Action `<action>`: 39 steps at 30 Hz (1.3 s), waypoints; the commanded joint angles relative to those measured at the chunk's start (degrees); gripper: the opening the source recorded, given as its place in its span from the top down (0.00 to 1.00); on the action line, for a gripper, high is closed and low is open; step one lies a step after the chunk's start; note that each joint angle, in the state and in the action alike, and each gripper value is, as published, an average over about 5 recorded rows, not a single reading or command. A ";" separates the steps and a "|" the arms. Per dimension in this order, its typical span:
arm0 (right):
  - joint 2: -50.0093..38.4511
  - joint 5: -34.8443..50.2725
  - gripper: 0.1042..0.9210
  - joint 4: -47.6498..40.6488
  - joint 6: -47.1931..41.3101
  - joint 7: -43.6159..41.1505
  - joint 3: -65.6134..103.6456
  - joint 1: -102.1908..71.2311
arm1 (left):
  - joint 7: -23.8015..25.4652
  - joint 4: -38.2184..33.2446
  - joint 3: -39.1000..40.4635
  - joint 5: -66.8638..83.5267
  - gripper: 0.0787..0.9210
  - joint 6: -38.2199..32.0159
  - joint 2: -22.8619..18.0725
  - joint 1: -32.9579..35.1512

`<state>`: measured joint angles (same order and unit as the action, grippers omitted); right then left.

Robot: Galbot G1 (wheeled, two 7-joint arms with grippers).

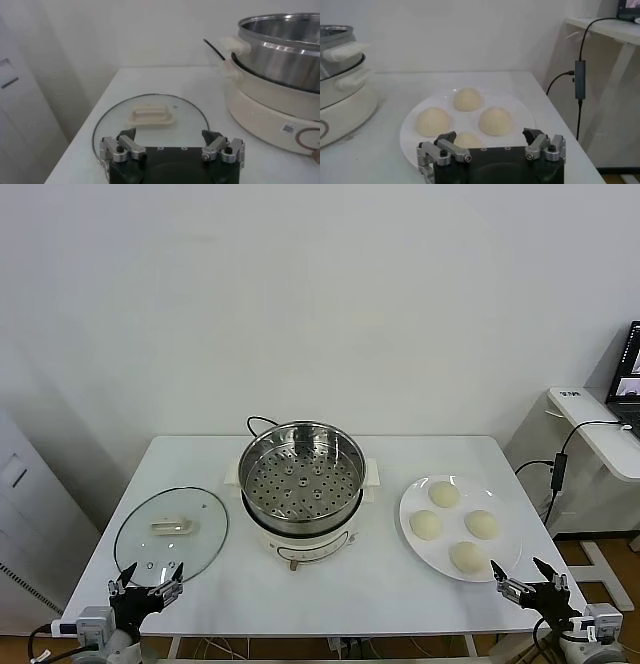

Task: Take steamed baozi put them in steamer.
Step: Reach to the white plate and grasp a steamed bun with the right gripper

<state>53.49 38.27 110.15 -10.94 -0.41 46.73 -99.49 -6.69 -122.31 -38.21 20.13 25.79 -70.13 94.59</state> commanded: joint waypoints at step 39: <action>-15.04 -61.02 0.12 -24.95 16.12 -16.77 -14.35 41.13 | 0.23 -0.77 0.48 -0.09 0.12 1.19 0.48 -0.85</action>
<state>41.99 -11.05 90.72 2.67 -14.50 37.56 -68.73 -6.48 -123.16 -37.91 20.06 26.86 -69.77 94.01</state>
